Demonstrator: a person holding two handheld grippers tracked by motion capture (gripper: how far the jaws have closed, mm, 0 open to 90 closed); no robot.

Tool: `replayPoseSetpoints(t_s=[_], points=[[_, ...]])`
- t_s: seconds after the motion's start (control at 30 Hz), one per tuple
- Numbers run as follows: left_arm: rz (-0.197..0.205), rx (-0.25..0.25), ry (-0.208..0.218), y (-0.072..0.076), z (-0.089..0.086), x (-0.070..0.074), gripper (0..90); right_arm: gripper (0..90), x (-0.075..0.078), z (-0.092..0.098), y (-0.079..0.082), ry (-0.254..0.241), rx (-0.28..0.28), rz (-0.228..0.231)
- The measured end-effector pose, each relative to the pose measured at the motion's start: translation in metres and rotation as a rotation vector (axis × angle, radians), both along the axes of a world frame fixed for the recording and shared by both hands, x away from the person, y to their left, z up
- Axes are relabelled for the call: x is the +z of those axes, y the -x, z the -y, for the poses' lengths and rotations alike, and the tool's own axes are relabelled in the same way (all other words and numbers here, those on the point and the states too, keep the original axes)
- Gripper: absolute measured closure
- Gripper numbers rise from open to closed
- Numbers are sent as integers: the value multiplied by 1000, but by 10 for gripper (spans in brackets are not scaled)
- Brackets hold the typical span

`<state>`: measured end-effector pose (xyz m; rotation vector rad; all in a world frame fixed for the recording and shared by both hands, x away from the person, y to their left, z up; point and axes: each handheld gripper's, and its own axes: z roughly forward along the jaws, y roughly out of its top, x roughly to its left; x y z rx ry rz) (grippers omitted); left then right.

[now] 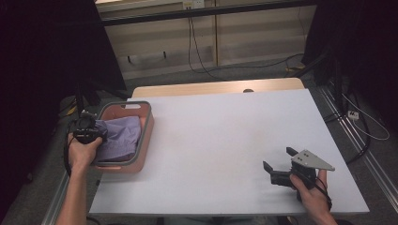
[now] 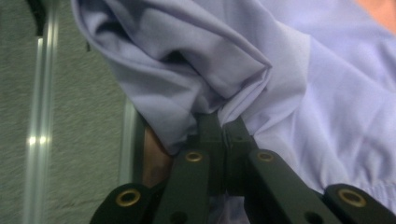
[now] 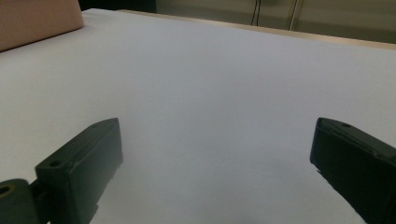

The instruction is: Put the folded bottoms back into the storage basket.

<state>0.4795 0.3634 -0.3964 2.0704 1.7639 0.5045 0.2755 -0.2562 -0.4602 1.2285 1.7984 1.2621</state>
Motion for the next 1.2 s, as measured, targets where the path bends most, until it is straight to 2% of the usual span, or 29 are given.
replayPoseSetpoints(t_s=[0.17,0.23,0.27,0.53,0.8,0.9,1.0,1.1,1.2], points=[[-6,-8,-27,-8,4,4,893,21,0,0,0,-1,3,0],[9,-6,-6,-11,5,4,894,21,0,0,0,1,5,1],[11,-2,4,-12,5,3,893,21,0,0,0,0,3,0],[-5,-16,-3,-24,12,-18,892,21,0,1,1,0,1,3],[-29,-30,-16,-34,17,-21,891,21,0,0,1,-1,1,-2],[-29,-31,-7,-36,17,-23,891,21,0,0,1,-2,1,-1],[-20,-46,26,-39,16,-25,890,21,0,0,1,-2,0,-1],[-20,-57,38,-38,17,-26,887,21,0,0,1,-1,4,-1],[-38,-68,24,-37,16,-26,885,21,0,0,1,-2,2,-1]])
